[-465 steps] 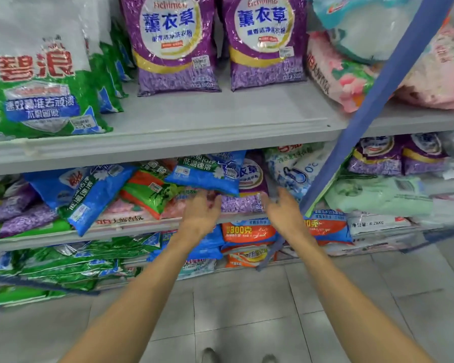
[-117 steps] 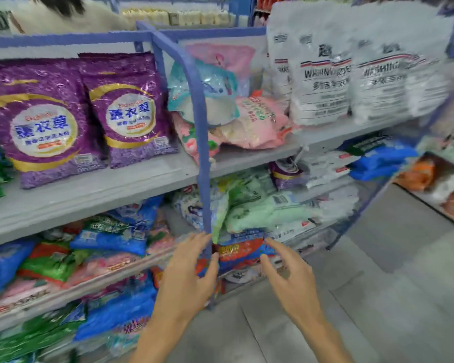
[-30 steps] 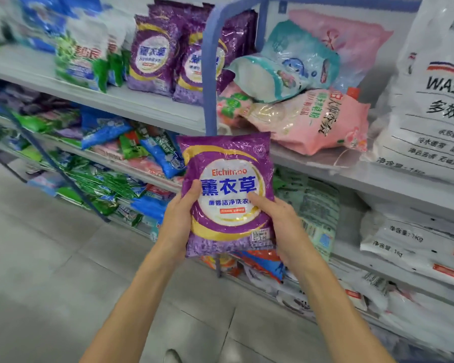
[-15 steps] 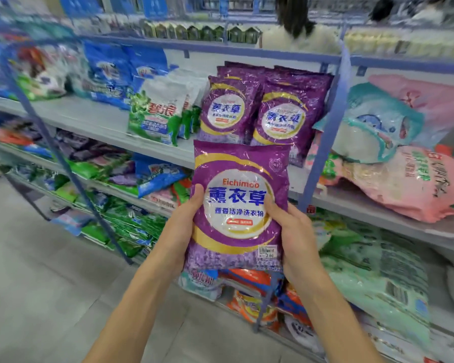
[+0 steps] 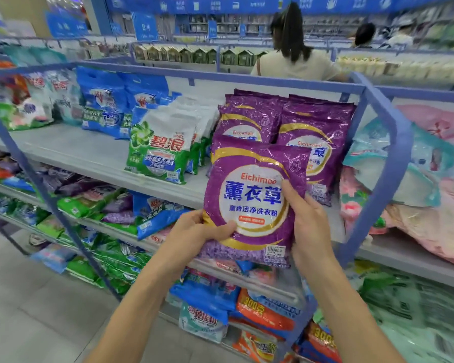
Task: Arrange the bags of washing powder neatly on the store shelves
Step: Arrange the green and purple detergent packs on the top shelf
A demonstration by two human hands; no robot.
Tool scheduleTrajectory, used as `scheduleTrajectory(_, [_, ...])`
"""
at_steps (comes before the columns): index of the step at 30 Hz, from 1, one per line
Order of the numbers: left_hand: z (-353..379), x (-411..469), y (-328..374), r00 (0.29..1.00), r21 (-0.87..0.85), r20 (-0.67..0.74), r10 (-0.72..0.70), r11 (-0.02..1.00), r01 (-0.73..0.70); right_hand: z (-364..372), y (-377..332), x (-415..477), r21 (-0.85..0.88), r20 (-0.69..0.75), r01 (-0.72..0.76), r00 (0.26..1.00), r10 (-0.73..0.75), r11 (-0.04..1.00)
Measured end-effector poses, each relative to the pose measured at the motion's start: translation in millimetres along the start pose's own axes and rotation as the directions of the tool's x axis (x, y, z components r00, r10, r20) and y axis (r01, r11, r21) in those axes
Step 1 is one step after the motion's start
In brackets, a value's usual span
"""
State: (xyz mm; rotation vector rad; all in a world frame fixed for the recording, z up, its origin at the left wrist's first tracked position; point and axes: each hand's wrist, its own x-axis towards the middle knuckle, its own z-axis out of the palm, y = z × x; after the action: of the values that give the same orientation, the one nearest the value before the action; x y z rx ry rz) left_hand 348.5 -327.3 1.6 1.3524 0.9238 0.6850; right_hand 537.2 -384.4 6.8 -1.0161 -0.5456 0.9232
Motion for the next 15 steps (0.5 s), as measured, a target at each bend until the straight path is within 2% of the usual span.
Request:
scheduleTrajectory(4, [-14.0,42.3,23.5,0.998,-0.104,-0.065,0.021,0.994,-0.027,22.6,-5.1,41.2,-0.032,0.012,0.095,0.995,-0.095,0.995])
scheduleTrajectory(7, [-23.8,79.0,47.6,0.991,-0.109,-0.104,0.079,0.99,-0.091,40.1,-8.3,79.2,-0.064,-0.013,0.128,0.992,-0.129,0.99])
scheduleTrajectory(11, [-34.9,130.2,63.6,0.974,-0.123,-0.15,0.17,0.974,-0.189,59.1,-12.7,119.7,-0.119,-0.043,0.125,0.991,-0.13,0.985])
scheduleTrajectory(15, [-44.8,175.6,55.2,0.976,-0.116,-0.185,0.112,0.984,-0.134,64.6,-7.7,152.1,-0.246,-0.053,0.051,0.996,-0.066,0.968])
